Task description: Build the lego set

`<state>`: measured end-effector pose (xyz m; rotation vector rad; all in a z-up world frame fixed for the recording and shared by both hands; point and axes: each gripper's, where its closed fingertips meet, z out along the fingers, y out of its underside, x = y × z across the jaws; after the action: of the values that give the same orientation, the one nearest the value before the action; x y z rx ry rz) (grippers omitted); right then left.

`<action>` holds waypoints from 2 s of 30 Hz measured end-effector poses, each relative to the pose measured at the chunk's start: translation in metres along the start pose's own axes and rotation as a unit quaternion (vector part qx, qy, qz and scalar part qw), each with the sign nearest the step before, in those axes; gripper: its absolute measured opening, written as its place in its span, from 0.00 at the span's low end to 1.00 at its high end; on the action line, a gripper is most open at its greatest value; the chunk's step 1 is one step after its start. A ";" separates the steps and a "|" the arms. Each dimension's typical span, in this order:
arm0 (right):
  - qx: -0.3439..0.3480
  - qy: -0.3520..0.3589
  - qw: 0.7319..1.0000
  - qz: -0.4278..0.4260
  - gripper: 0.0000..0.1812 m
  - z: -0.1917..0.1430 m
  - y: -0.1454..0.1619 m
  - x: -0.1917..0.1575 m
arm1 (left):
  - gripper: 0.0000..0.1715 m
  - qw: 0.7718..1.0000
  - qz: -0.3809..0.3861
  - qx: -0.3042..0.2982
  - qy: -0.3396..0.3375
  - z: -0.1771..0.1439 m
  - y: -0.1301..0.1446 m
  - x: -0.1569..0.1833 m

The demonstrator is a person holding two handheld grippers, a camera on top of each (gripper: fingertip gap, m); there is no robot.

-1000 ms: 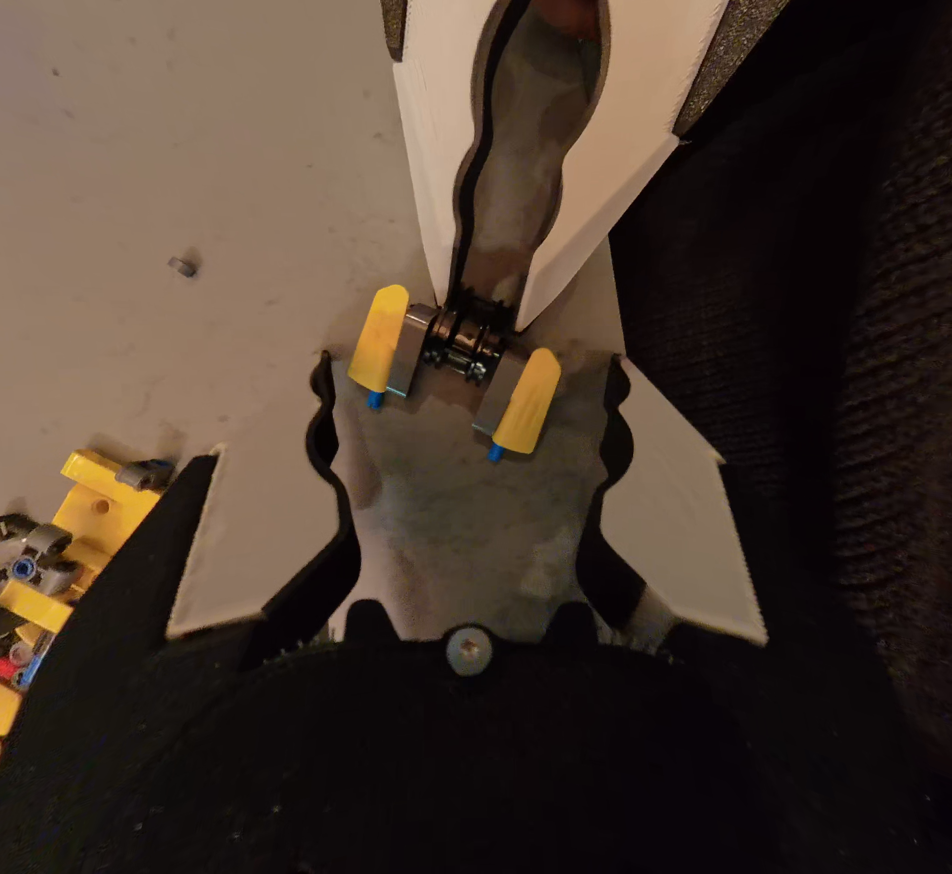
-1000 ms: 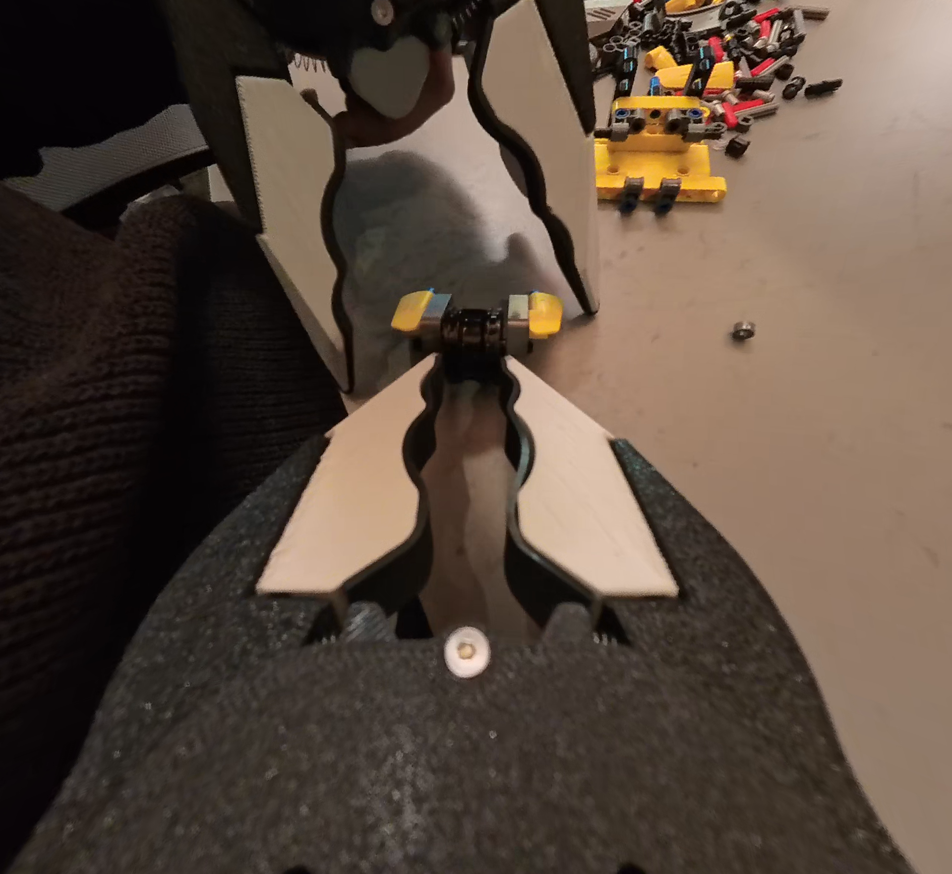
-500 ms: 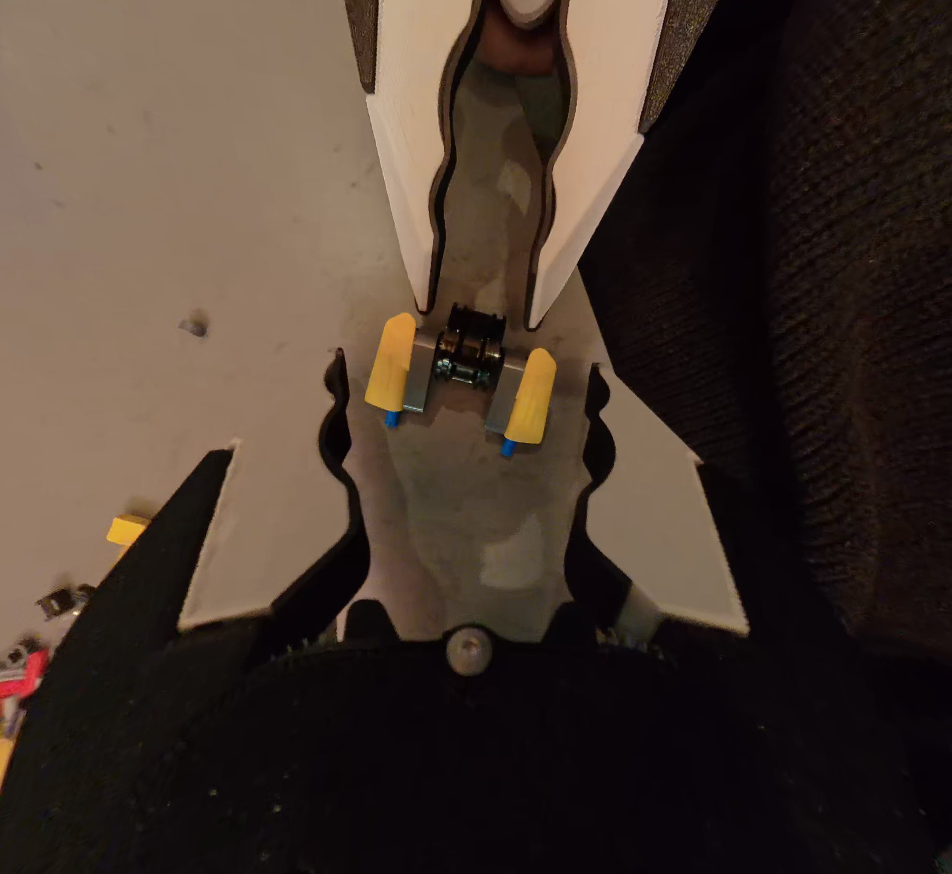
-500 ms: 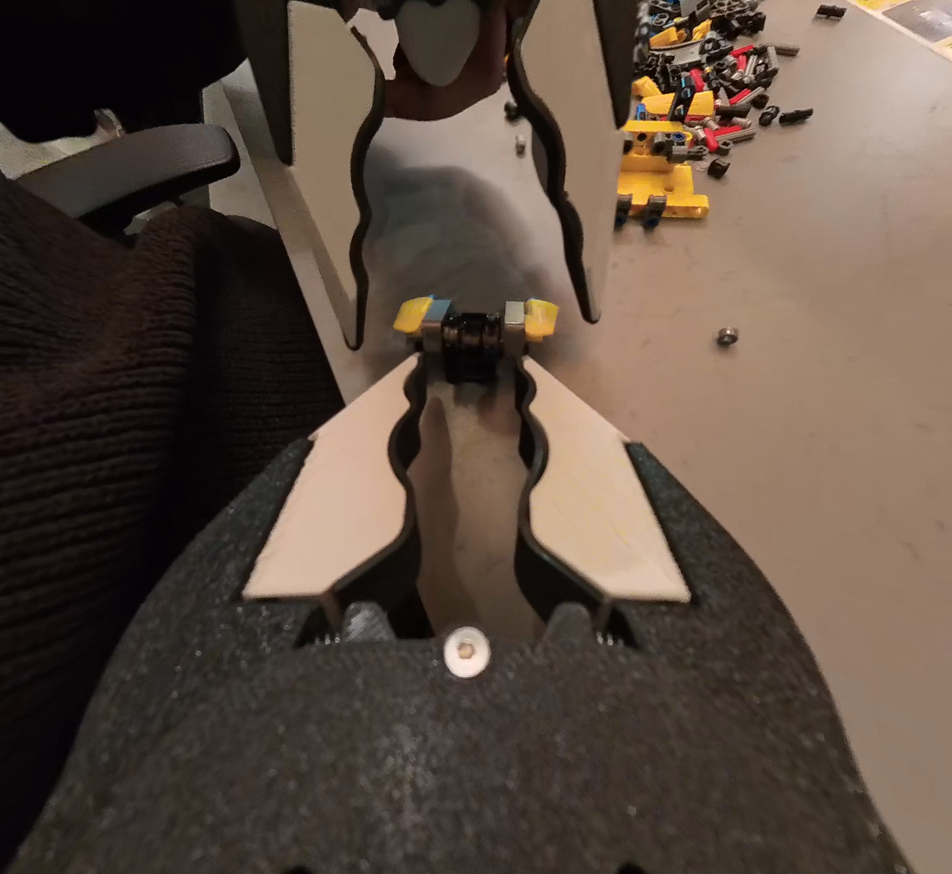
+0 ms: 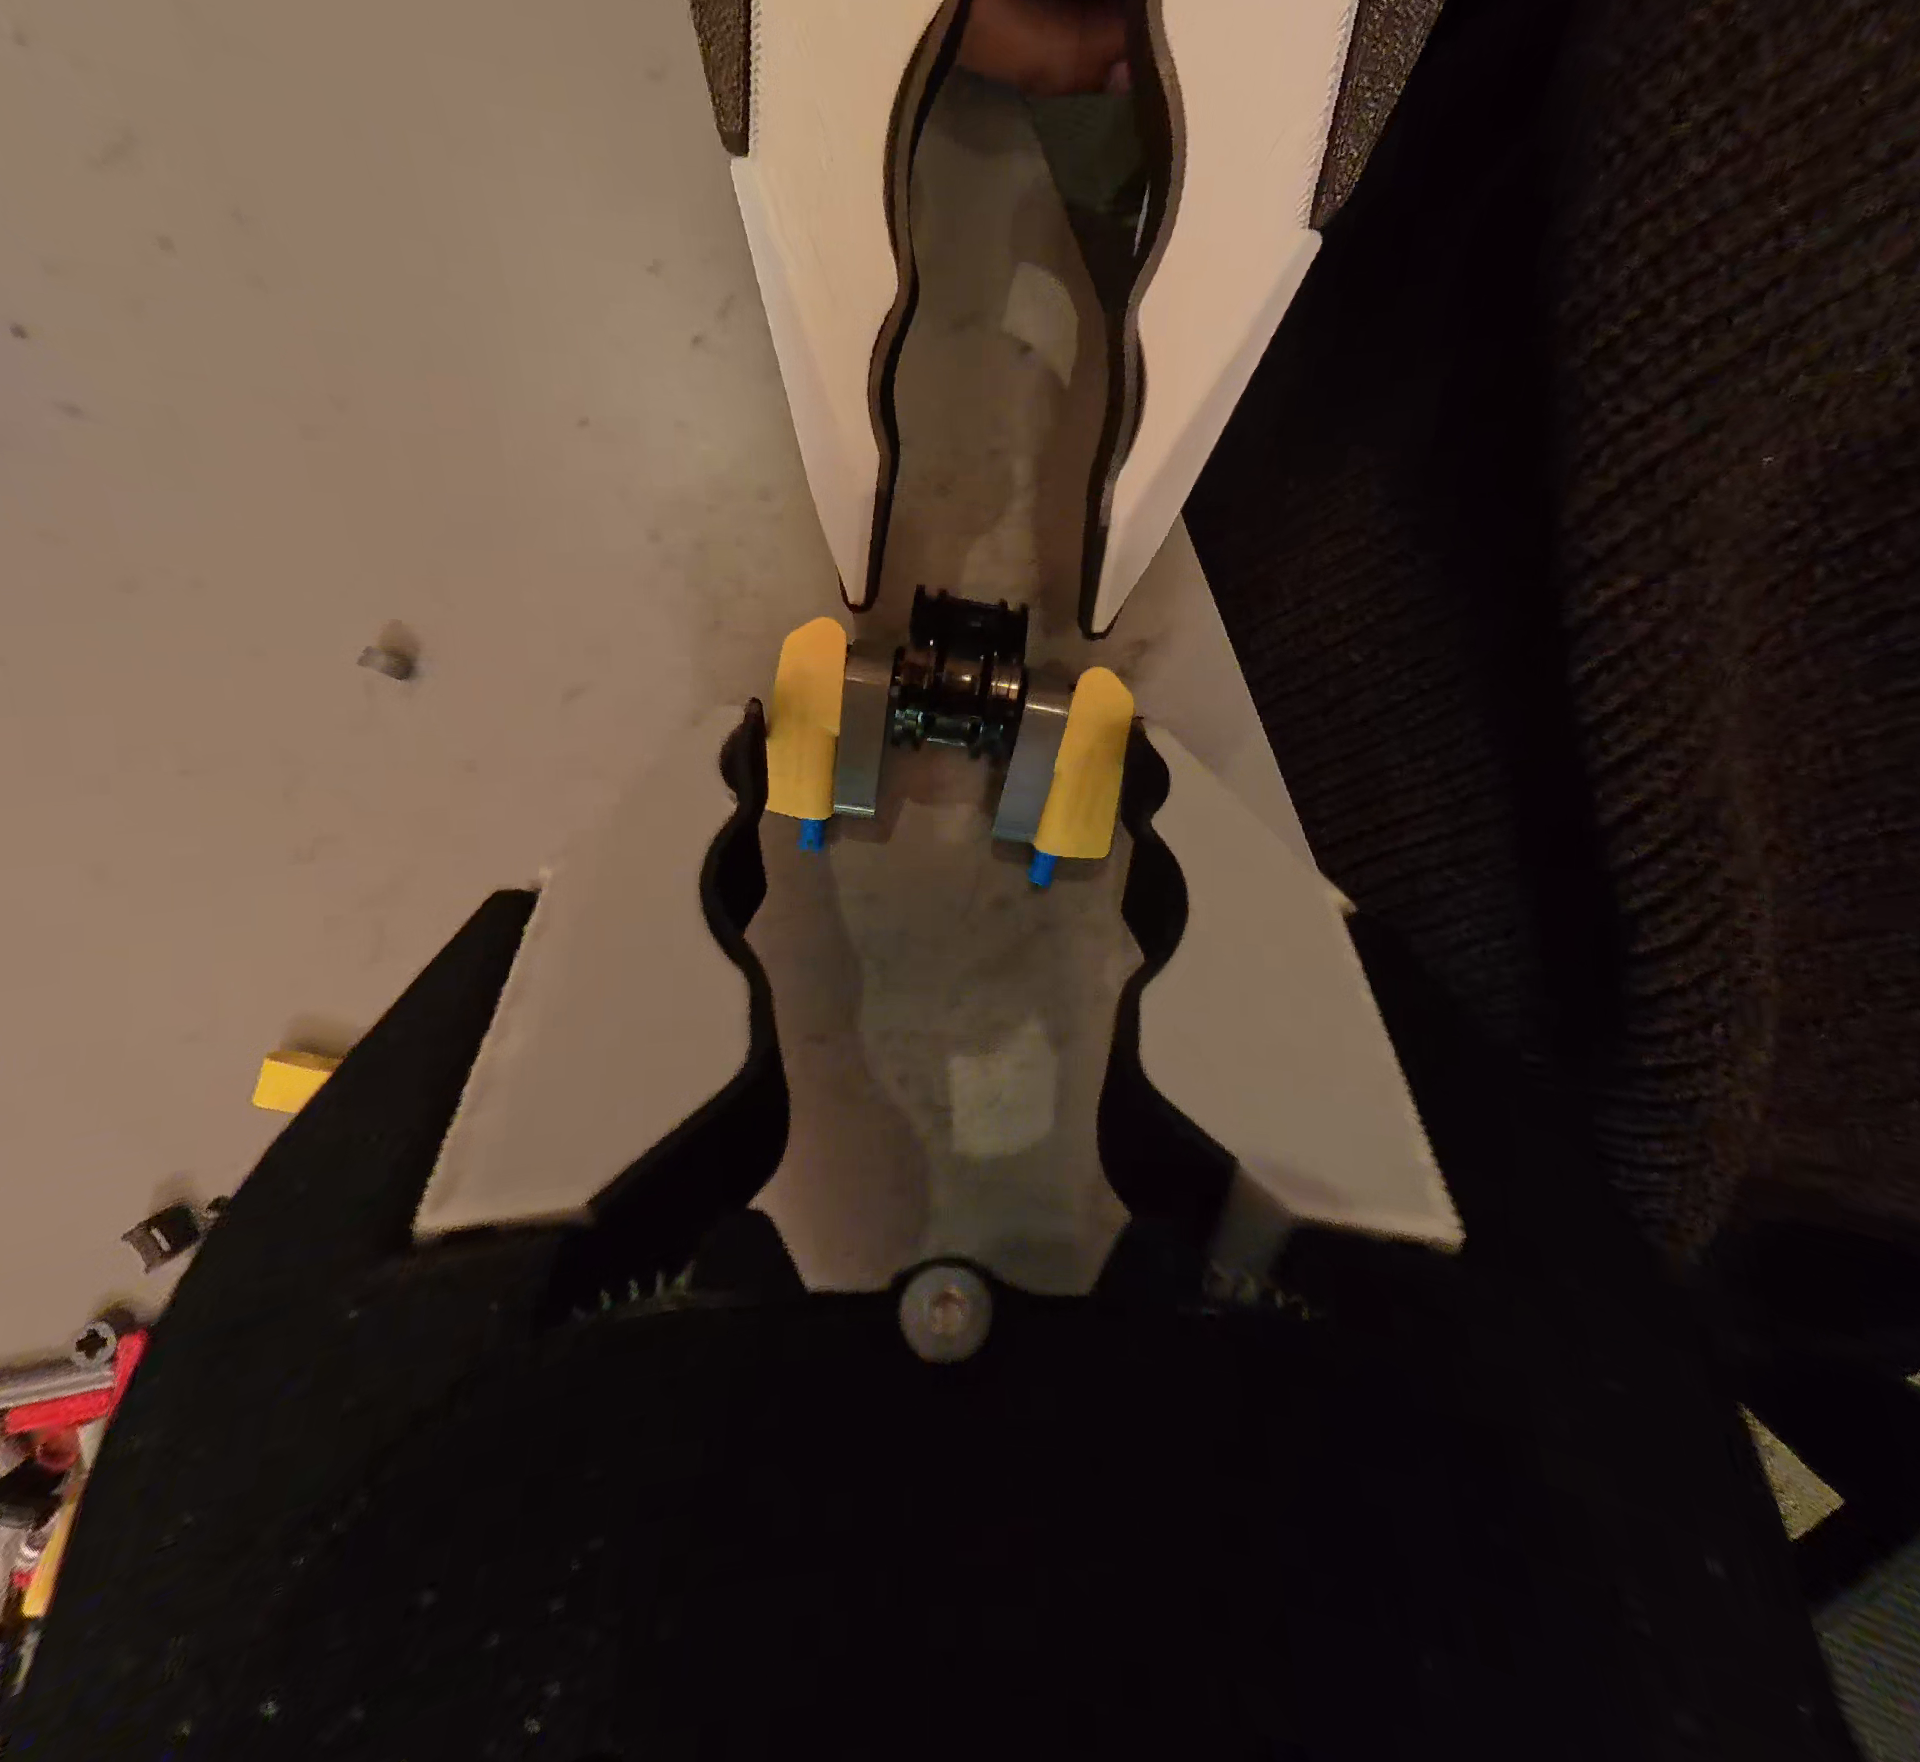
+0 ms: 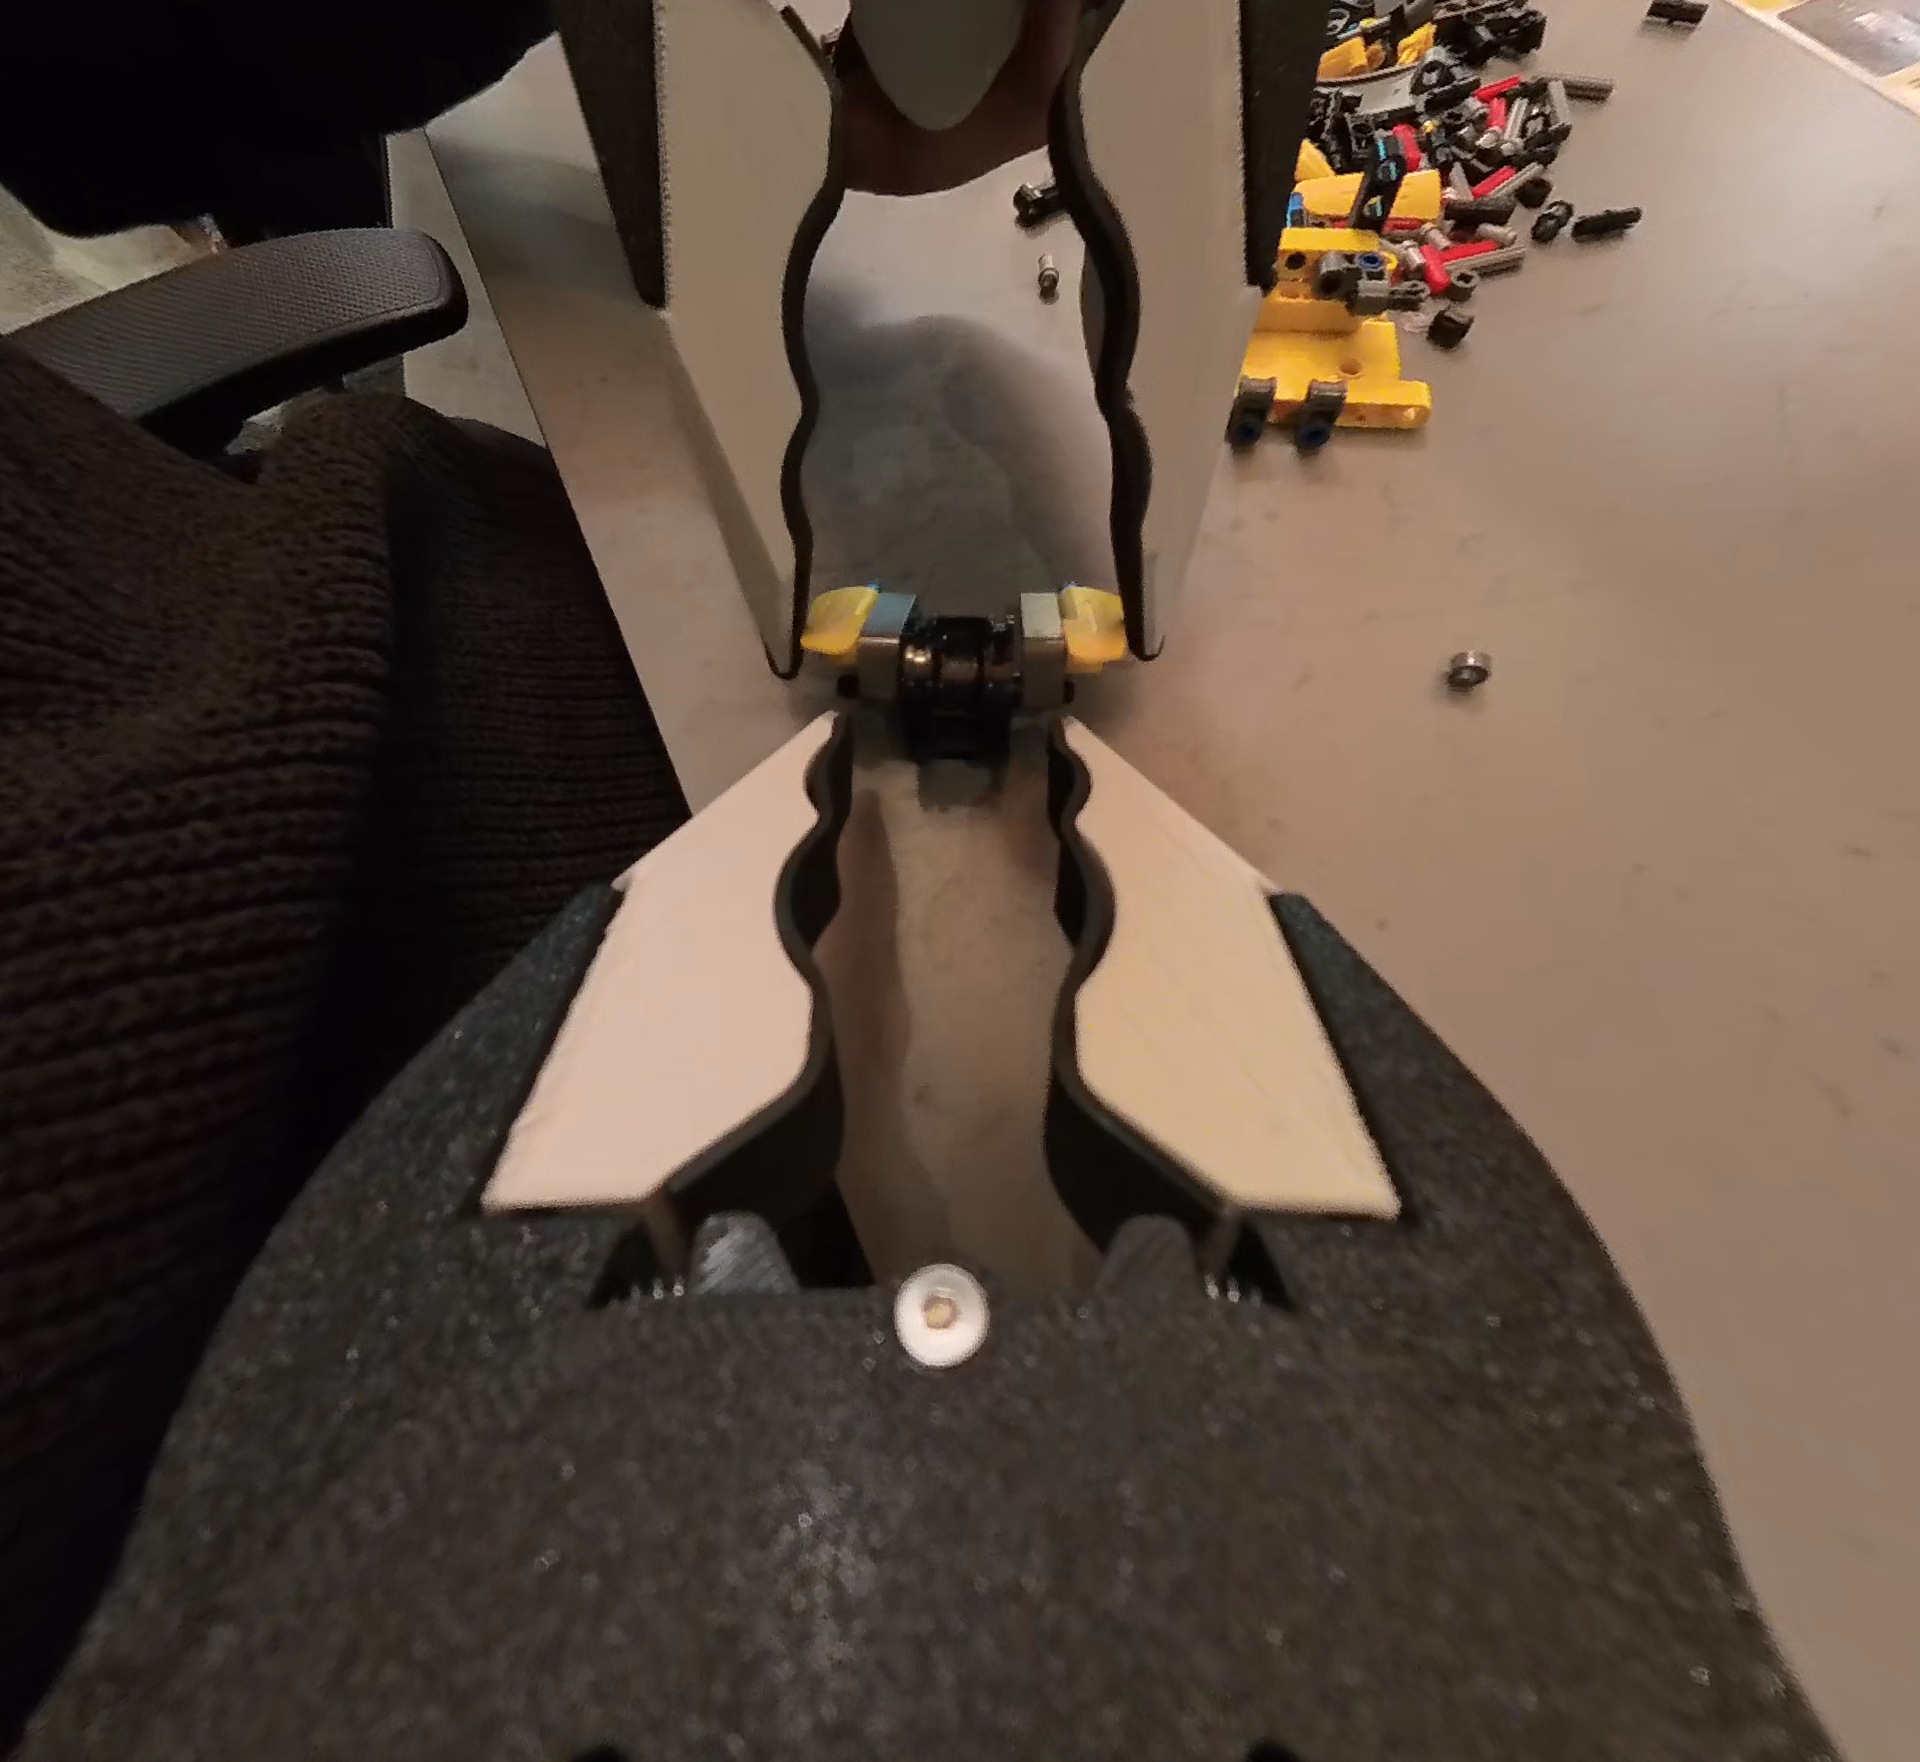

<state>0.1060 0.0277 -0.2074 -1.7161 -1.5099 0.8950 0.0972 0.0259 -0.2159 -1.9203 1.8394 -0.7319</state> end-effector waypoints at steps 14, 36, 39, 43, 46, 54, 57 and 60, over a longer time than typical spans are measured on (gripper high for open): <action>0.028 0.038 0.998 0.042 0.23 0.006 0.000 -0.005 | 0.39 0.999 -0.006 0.003 -0.034 0.001 0.001 0.001; 0.020 0.035 0.999 -0.017 0.23 0.005 -0.001 -0.003 | 0.39 0.998 -0.001 0.015 -0.053 0.003 -0.001 0.002; 0.019 0.033 0.999 -0.024 0.24 0.005 -0.001 -0.003 | 0.39 0.998 0.000 0.014 -0.054 0.003 -0.001 0.002; 0.021 0.037 0.999 -0.030 0.25 0.005 -0.002 -0.003 | 0.39 0.998 0.000 0.016 -0.053 0.003 -0.001 0.002; 0.023 0.040 0.998 -0.041 0.23 0.004 -0.002 -0.004 | 0.39 0.998 -0.001 0.020 -0.052 0.003 -0.001 0.002; 0.017 0.038 0.998 -0.042 0.25 0.005 -0.002 -0.003 | 0.39 0.998 0.000 0.022 -0.051 0.003 -0.001 0.002; 0.012 0.034 0.998 -0.043 0.25 0.005 -0.002 -0.004 | 0.39 0.998 0.001 0.026 -0.050 0.003 -0.001 0.003; 0.007 0.033 0.998 -0.053 0.24 0.005 -0.002 -0.006 | 0.39 0.998 0.001 0.029 -0.049 0.004 -0.001 0.003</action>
<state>0.0999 0.0225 -0.2077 -1.6232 -1.5318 0.7861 0.1006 0.0224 -0.2176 -1.8828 1.7430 -0.6703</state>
